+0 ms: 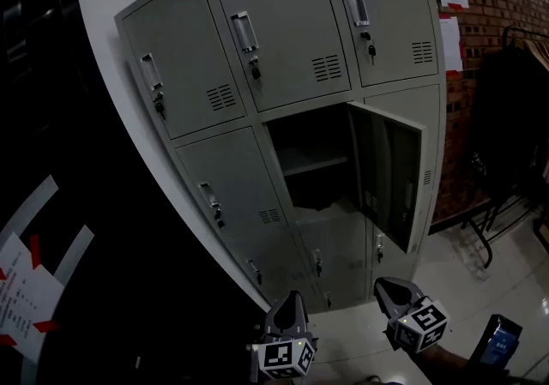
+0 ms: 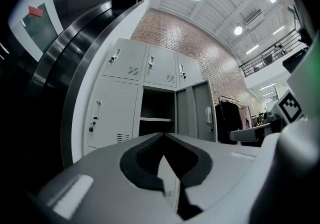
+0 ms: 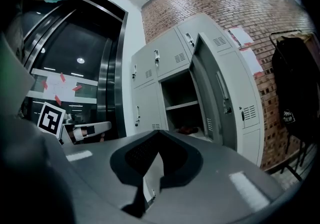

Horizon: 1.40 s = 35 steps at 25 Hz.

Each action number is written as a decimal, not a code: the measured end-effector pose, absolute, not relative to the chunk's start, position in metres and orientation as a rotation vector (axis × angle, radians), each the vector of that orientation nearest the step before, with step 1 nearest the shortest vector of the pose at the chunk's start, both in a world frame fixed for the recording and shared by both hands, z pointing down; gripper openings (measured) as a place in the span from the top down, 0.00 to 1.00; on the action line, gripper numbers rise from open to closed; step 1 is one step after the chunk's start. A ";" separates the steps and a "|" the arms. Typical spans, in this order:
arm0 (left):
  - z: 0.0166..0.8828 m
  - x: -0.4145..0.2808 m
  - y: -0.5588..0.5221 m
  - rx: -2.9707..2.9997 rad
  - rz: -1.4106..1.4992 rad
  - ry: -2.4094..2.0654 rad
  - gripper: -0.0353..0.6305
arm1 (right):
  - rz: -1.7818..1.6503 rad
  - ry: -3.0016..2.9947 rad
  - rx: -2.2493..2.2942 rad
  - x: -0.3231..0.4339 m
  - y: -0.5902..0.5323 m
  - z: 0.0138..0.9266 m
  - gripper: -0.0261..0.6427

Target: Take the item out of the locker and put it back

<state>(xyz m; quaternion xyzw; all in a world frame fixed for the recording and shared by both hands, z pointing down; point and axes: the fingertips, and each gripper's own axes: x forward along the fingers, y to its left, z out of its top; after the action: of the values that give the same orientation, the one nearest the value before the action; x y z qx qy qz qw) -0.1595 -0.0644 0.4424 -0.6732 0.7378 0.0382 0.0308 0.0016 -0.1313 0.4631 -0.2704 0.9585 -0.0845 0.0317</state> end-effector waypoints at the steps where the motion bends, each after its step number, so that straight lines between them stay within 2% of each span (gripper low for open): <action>1: 0.442 -0.159 -0.073 -2.068 0.116 2.281 0.95 | -0.263 2.955 -0.824 0.001 -0.141 0.464 0.96; 11: 0.446 -0.176 -0.137 -2.067 0.079 2.302 0.95 | -0.303 2.967 -0.818 -0.017 -0.205 0.475 0.96; 26: 0.457 -0.274 -0.249 -2.205 0.119 2.184 0.95 | -0.241 2.913 -1.023 -0.106 -0.305 0.473 0.96; 35: 0.465 -0.294 -0.287 -2.250 0.114 2.156 0.95 | -0.268 2.921 -1.056 -0.134 -0.334 0.483 0.96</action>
<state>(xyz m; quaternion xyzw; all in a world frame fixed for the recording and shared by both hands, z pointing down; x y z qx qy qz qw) -0.2940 -0.2866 0.4652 -0.7215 0.6914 0.0365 0.0118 -0.1340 -0.3342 0.4828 -0.3387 0.9369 -0.0860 0.0123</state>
